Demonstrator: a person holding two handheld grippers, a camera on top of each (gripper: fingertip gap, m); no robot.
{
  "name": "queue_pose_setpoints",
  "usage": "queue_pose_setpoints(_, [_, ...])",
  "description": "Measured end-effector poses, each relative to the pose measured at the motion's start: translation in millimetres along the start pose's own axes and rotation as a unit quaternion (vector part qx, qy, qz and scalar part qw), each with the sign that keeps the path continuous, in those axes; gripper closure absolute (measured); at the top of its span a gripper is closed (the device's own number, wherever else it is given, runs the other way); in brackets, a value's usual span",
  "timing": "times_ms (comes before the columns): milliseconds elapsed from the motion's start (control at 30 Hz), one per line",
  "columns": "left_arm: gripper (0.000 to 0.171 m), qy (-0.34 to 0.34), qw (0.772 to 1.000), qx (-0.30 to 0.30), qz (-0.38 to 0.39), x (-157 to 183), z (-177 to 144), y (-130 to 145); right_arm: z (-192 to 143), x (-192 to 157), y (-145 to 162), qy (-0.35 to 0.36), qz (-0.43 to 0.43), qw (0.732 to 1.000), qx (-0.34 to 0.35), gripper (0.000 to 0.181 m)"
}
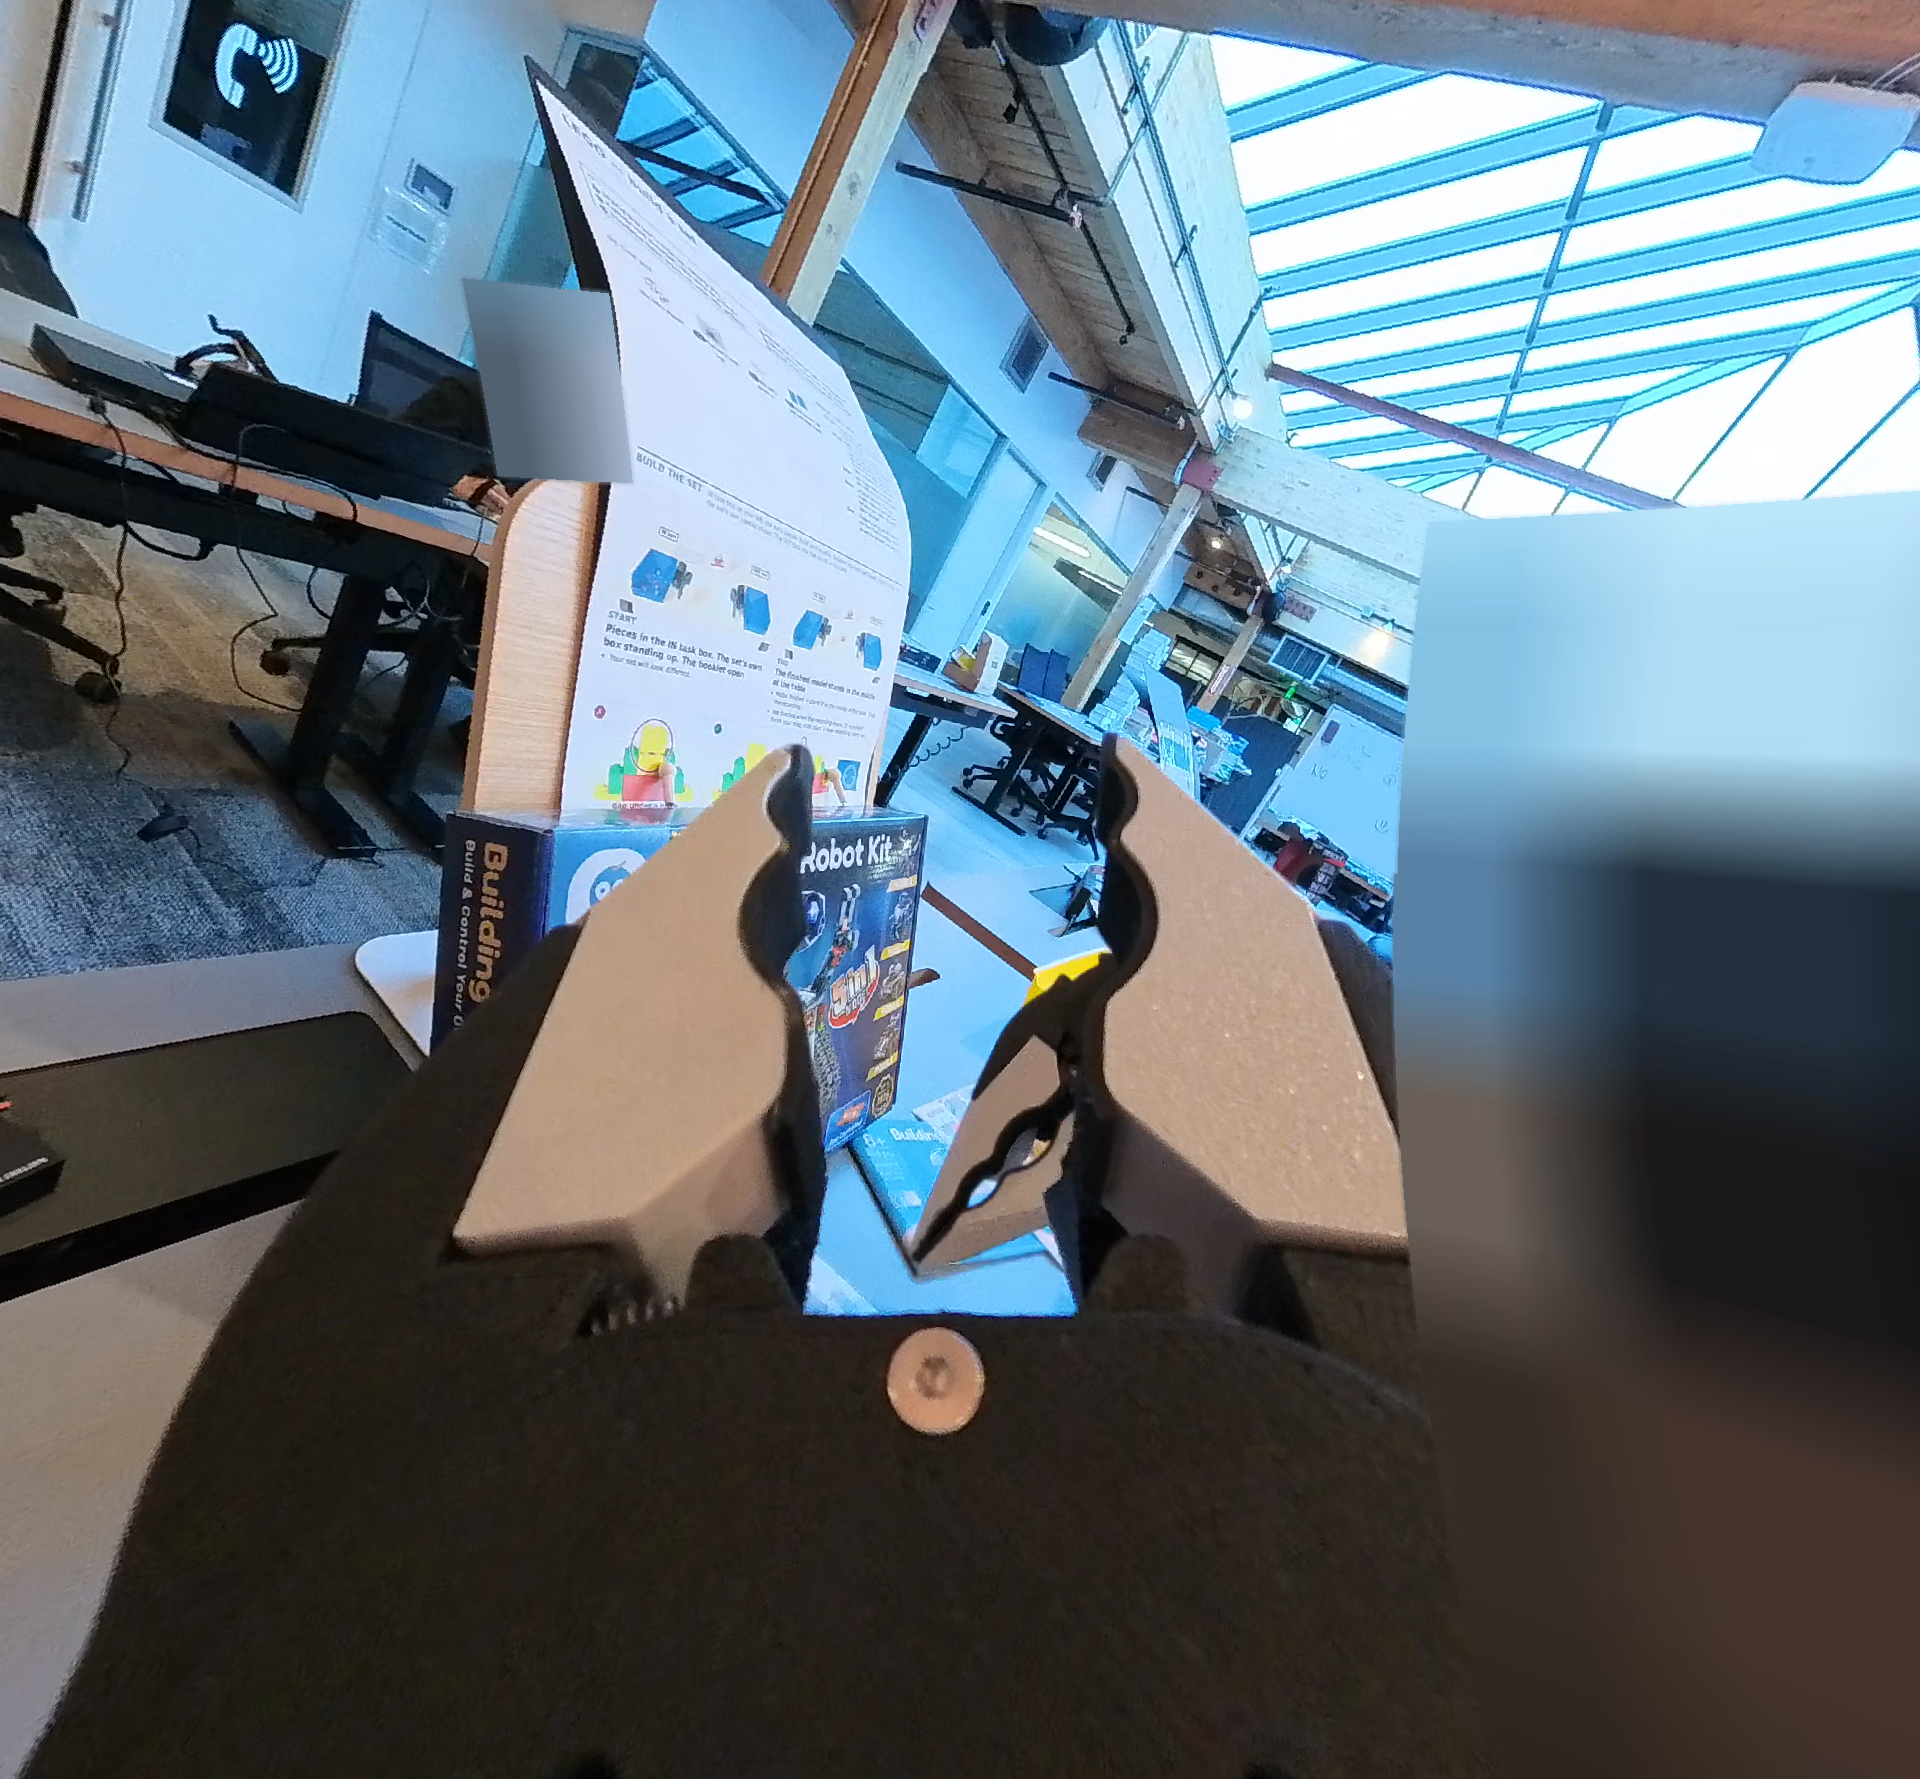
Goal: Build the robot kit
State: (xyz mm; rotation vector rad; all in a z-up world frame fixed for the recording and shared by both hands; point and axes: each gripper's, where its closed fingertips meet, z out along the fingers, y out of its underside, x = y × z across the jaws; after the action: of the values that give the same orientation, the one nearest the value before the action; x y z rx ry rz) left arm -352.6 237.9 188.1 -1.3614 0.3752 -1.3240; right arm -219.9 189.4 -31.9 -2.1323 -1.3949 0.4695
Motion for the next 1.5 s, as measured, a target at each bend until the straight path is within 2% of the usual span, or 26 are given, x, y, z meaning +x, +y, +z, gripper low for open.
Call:
queue_pose_setpoints(167, [0.12,-0.004,1.0,0.005,-0.002,-2.9,-0.7,-1.6,-7.3,13.9,3.8,0.017,0.028,0.999,0.014,0.181])
queue_pose_setpoints(300, [0.119,-0.005,1.0,0.0,-0.006,-5.1,1.1,0.5,-2.0,17.4,13.0,0.018,0.025,0.999,-0.008,0.181])
queue_pose_setpoints(667, [0.12,0.001,1.0,0.024,-0.012,-4.4,-9.3,-10.4,3.4,14.4,20.3,0.019,0.011,0.999,-0.035,0.181])
queue_pose_setpoints(1267, [0.12,0.003,1.0,0.018,-0.014,-3.4,-6.2,-7.5,4.3,16.7,33.9,0.018,0.032,0.997,-0.065,0.181])
queue_pose_setpoints(1333, [0.12,0.002,1.0,0.019,-0.013,-3.3,-6.4,-7.9,1.4,13.2,46.7,0.009,0.059,0.994,-0.093,0.181])
queue_pose_setpoints(1500, [0.12,-0.001,1.0,0.017,-0.012,-4.3,-5.2,-6.7,5.6,-4.4,103.4,-0.022,0.106,0.966,-0.236,0.181])
